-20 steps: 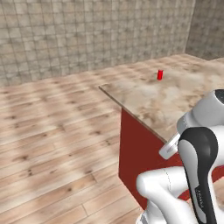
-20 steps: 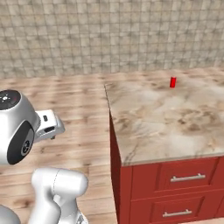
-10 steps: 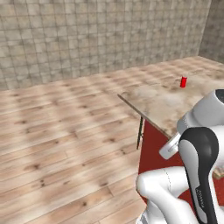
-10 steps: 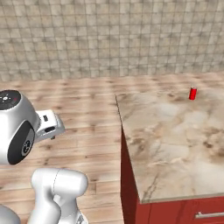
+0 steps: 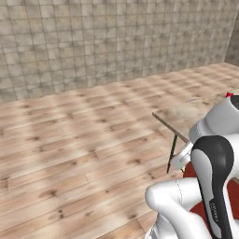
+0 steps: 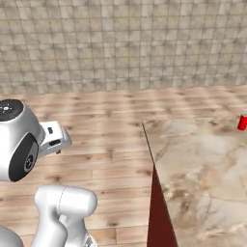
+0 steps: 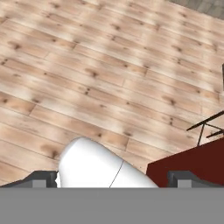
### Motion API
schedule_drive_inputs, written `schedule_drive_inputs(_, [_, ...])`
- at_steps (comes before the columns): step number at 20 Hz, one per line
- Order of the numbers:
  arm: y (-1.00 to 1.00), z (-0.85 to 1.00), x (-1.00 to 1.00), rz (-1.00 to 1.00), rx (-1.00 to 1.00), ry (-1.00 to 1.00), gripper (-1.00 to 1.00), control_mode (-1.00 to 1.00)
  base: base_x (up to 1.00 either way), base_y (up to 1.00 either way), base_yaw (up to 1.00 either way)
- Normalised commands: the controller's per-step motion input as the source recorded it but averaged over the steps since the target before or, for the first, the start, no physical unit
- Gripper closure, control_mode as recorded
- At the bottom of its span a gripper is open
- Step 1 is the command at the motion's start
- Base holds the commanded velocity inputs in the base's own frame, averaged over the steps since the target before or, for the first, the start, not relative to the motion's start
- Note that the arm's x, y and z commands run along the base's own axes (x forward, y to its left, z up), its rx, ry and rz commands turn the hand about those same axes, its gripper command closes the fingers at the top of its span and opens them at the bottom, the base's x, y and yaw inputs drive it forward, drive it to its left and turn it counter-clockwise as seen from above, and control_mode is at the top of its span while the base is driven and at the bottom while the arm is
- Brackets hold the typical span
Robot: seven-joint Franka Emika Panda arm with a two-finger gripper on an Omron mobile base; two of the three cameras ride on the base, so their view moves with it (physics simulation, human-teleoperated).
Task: Four empty soda cans are scattered around the kitchen. Gather all the cans and cluster them next to the stove for recycling.
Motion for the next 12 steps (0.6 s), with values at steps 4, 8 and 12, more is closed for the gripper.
schedule_drive_inputs(4, [0.00, 0.00, 0.00, 0.00, 0.00, 0.00, -1.00, 1.00, 0.93, 0.62, 0.00])
schedule_drive_inputs(8, [0.00, 0.00, 0.00, 0.00, 0.00, 0.00, -1.00, 1.00, 1.00, 0.61, -0.01])
schedule_drive_inputs(12, [0.00, 0.00, 0.00, 0.00, 0.00, 0.00, -1.00, 1.00, 1.00, 0.57, -0.01])
